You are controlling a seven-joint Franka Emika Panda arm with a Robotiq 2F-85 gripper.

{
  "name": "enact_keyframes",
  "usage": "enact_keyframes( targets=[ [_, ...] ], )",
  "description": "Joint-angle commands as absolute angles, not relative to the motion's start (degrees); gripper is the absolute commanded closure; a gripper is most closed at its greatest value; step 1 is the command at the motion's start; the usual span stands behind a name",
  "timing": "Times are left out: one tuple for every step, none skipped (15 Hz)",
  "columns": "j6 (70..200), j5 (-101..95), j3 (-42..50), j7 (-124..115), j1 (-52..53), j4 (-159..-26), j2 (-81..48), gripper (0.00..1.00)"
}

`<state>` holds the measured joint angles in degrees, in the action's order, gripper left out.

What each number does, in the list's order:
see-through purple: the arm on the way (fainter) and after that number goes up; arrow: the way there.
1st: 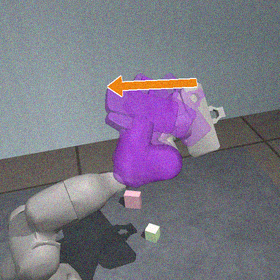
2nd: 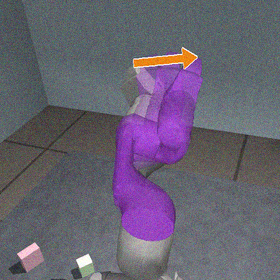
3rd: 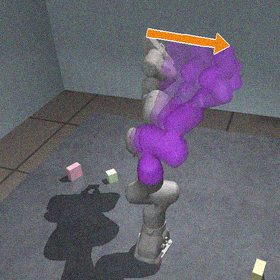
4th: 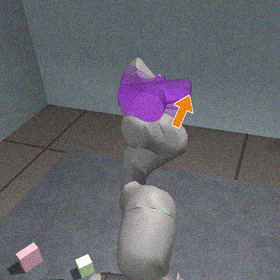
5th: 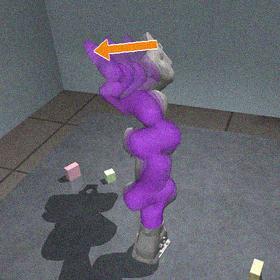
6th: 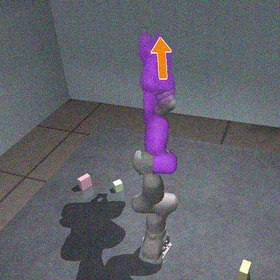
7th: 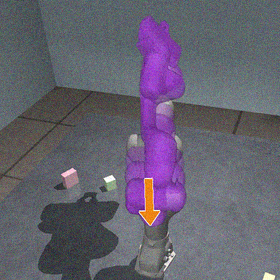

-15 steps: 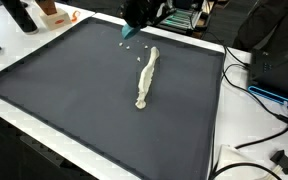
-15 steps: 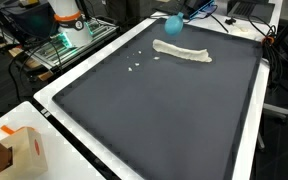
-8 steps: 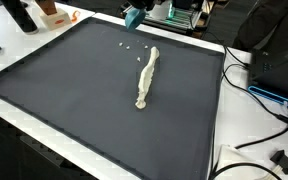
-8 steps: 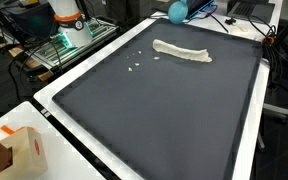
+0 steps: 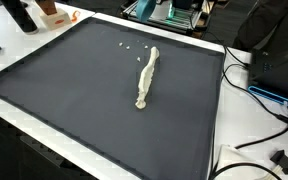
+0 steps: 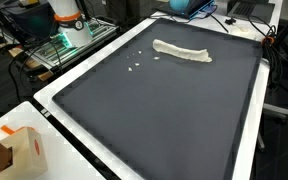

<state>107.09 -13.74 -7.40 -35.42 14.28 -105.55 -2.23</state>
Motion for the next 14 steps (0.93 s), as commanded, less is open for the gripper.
enact_keyframes(
  targets=[
    [109.86, -8.05, -8.03, -30.91, 12.21, -110.59, 2.94, 0.75],
    [110.02, -6.73, -8.02, -30.01, 11.91, -111.16, 3.71, 0.75],
    [109.95, -5.19, -8.01, -28.99, 11.64, -111.65, 4.47, 0.75],
    [110.21, -3.59, -7.99, -28.60, 11.39, -112.25, 5.27, 0.75],
    [110.29, -1.81, -7.95, -27.65, 11.14, -112.79, 5.97, 0.75],
    [110.47, -0.64, -7.94, -27.03, 10.91, -113.30, 6.68, 0.75],
    [108.64, -3.72, -8.62, -29.07, 10.92, -109.74, 3.46, 0.75],
    [108.64, -3.47, -8.66, -28.89, 10.76, -109.87, 3.83, 0.50],
    [108.64, -3.50, -8.73, -28.89, 10.70, -109.74, 3.79, 0.50],
    [108.64, -3.51, -8.80, -28.90, 10.71, -109.62, 3.57, 0.50],
    [108.64, -3.52, -8.82, -28.90, 10.72, -109.58, 3.37, 0.50],
    [108.64, -3.52, -8.84, -28.91, 10.74, -109.58, 3.25, 0.50],
    [108.64, -3.52, -8.84, -28.91, 10.74, -109.58, 3.21, 0.50],
    [108.64, -3.52, -8.84, -28.91, 10.73, -109.57, 3.21, 0.50]
  ],
)
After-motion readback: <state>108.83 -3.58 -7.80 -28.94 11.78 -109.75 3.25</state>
